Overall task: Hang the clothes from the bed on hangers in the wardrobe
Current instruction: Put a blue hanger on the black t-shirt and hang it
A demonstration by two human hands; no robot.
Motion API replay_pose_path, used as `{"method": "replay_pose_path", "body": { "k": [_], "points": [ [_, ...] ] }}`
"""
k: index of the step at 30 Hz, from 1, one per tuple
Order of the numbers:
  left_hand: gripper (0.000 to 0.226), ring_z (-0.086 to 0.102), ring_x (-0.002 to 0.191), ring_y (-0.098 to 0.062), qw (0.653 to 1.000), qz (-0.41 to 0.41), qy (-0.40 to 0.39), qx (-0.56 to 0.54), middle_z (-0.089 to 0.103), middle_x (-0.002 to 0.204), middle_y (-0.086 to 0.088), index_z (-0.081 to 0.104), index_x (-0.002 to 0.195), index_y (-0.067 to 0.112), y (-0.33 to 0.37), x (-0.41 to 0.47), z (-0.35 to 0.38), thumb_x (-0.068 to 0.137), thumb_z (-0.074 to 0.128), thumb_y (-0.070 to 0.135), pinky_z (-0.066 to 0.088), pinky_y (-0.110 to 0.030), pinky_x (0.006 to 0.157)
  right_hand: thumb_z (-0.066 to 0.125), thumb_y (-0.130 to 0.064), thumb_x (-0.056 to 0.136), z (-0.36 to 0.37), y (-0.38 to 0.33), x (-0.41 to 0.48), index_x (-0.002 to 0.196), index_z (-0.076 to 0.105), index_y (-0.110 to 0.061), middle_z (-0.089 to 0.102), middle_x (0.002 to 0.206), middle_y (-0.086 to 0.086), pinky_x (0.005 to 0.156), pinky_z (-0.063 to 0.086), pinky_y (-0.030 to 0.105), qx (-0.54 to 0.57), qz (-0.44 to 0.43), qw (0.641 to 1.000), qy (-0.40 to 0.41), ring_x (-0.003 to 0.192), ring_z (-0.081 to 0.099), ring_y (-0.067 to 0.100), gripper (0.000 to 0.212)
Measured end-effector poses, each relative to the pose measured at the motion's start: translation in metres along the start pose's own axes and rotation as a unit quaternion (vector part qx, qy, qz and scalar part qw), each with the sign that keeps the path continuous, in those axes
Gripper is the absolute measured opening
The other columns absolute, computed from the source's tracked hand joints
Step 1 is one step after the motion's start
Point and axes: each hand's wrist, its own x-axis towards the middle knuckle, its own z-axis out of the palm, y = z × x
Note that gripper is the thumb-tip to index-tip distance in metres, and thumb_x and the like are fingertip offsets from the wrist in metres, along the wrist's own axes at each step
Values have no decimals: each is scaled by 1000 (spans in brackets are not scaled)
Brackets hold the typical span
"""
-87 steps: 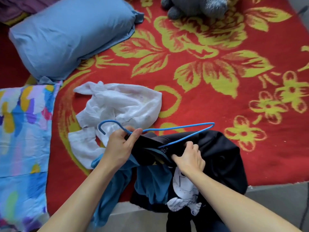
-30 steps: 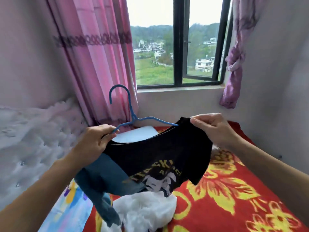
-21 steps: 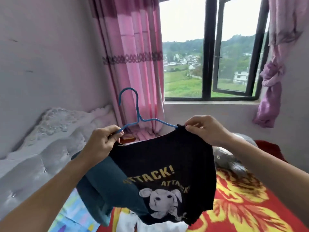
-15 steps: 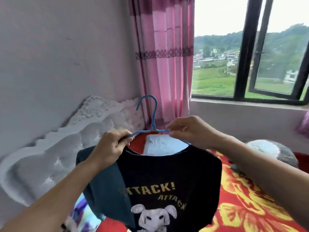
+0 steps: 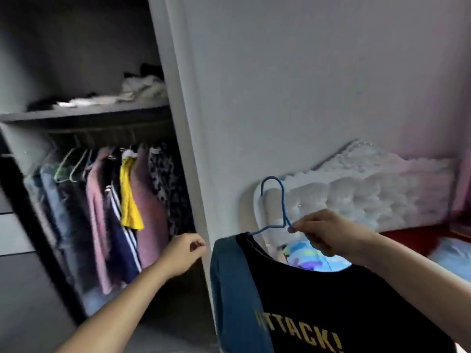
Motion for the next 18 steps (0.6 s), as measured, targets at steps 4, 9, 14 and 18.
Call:
{"method": "replay_pose_path", "body": {
  "k": [4,9,14,18],
  "points": [
    [18,65,61,-17,996,-82,25,11,67,63,5,61,70,30,-101,-57,-65,87,64,24,52,-30,60,54,-12,95,89,-37,35,101,64,3,31,52,-4,35,14,17,88,60,992,-67,40,24,6,19],
    [10,65,57,-16,995,-94,23,22,69,63,-2,67,78,15,-198,-103,-135,87,63,17,49,-27,59,46,-9,98,186,-69,83,94,57,-3,41,55,-2,28,16,14,191,109,974,-61,35,24,5,13],
    [7,65,69,-8,993,-95,44,60,70,70,4,67,78,21,-274,-117,-200,85,68,20,49,-27,68,34,-6,99,267,-96,133,84,51,-6,39,49,-4,27,13,13,258,129,957,-28,29,22,3,23],
    [5,58,66,2,992,-91,37,80,66,72,12,69,85,20,-304,-103,-226,87,66,24,47,-23,67,31,-3,97,306,-119,168,81,49,-7,39,45,-5,26,14,13,294,116,949,6,28,22,2,24]
  ]
}}
